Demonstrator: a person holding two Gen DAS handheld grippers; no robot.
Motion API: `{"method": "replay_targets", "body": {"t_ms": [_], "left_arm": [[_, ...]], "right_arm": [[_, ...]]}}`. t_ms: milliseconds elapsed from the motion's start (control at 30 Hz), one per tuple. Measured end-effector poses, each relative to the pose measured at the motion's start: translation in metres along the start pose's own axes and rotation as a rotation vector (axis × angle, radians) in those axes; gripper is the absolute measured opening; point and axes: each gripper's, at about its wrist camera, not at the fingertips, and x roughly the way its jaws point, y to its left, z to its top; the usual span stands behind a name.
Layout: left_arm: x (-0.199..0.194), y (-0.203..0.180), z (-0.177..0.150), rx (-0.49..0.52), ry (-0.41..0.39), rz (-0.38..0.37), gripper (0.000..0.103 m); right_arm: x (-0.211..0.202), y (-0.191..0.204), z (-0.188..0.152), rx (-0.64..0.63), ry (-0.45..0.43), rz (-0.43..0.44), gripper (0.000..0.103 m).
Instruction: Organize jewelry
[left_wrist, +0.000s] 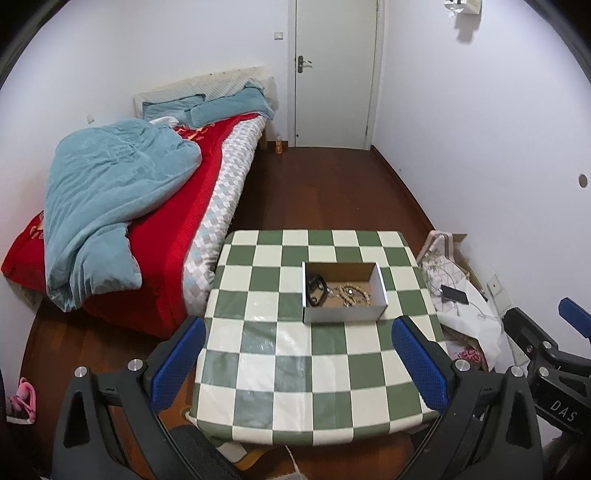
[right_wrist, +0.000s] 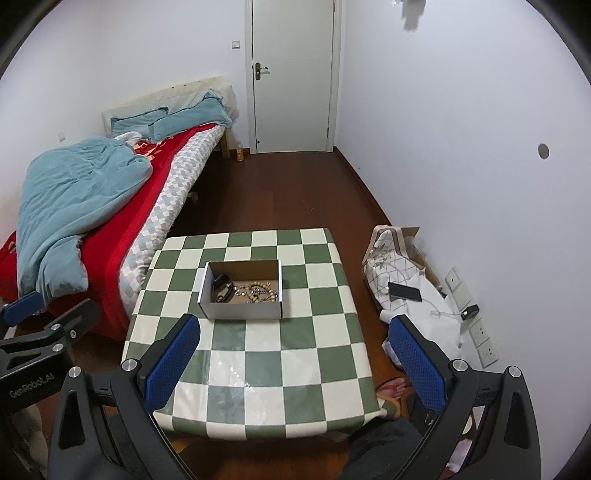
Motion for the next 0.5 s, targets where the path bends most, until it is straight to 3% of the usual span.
{"method": "replay_targets", "body": {"t_ms": [267, 500], "left_arm": [[0.014, -0.004, 0.025, -0.002, -0.017, 0.04, 0.103], [0.031, -0.008, 0.032, 0.004, 0.017, 0.063, 0.103]], "right_arm": [[0.022, 0.002, 0.035, -0.012, -0.007, -0.027, 0.103], [0.051, 0.005, 0.053, -0.025, 0.029, -0.033, 0.103]]}}
